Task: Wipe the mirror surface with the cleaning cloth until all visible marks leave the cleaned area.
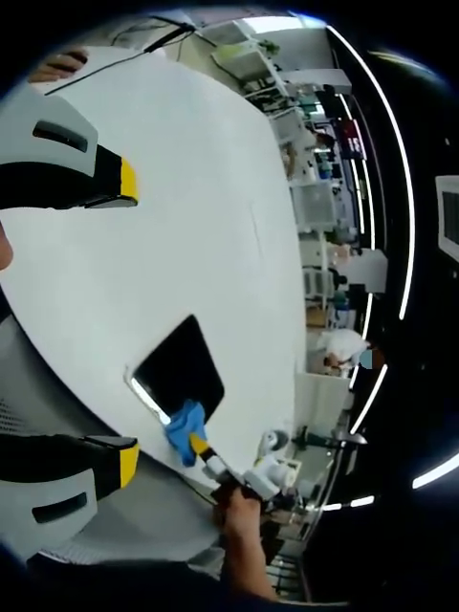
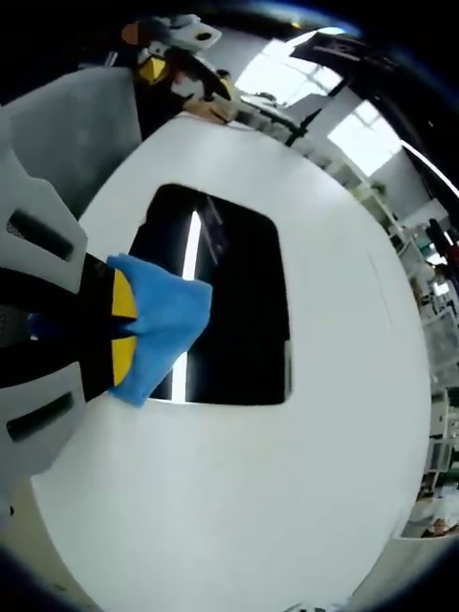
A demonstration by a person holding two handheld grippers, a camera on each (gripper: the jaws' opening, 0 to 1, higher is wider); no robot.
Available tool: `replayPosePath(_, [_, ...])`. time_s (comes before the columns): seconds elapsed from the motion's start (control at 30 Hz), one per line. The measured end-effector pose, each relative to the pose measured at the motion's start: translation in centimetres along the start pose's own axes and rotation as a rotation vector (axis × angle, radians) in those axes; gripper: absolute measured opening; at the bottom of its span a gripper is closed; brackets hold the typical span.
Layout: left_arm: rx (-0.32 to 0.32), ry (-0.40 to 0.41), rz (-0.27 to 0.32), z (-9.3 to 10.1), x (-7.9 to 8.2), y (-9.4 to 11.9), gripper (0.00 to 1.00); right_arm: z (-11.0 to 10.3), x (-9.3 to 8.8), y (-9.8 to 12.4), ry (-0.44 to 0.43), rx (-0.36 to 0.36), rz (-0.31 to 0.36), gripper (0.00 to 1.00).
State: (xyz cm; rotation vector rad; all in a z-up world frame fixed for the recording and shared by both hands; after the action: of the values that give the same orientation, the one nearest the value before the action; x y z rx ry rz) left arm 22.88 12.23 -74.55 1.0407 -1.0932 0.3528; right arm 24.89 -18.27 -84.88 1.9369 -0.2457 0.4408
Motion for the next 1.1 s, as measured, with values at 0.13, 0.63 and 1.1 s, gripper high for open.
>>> replayPosePath(0.13, [-0.001,0.0,0.0,0.0,0.0,-0.2,0.99,0.0,0.3,-0.1,-0.001,-0.002,-0.001,0.0])
replayPosePath(0.63, [0.005,-0.002,-0.002,-0.1,0.0,-0.3,0.99,0.3,1.6,-0.7,0.036,-0.009,-0.003,0.0])
replayPosePath(1.1, [0.017,-0.006,-0.001,-0.4,0.1,-0.1,0.99,1.0,3.1,-1.1,0.028,-0.01,0.002,0.0])
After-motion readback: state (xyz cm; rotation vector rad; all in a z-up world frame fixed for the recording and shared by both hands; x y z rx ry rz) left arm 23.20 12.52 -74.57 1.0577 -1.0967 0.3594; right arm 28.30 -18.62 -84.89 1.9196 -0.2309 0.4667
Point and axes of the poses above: the point that each gripper's makers call its tool centre point, and the gripper's own axes: y roughly backward along the fingers, z roughly to its right, x roughly out of its top, the point moved 2 cm from there along y, roughly backward along the fingers, and after that the axes turned 3 degrees about x, right-handed, at the moved point
